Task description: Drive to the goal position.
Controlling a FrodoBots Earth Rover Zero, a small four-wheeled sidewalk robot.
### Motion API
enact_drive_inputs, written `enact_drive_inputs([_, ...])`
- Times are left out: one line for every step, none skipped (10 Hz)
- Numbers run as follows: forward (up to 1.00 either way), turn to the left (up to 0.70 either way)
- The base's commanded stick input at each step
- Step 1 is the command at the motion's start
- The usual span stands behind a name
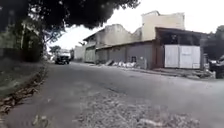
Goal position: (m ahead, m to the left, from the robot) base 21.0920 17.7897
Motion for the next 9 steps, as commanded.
enact_drive_inputs([1.00, 0.00])
enact_drive_inputs([0.79, 0.00])
enact_drive_inputs([0.00, 0.00])
enact_drive_inputs([-0.33, 0.00])
enact_drive_inputs([-0.74, 0.00])
enact_drive_inputs([-1.00, 0.00])
enact_drive_inputs([-1.00, 0.00])
enact_drive_inputs([-1.00, 0.00])
enact_drive_inputs([-1.00, 0.00])
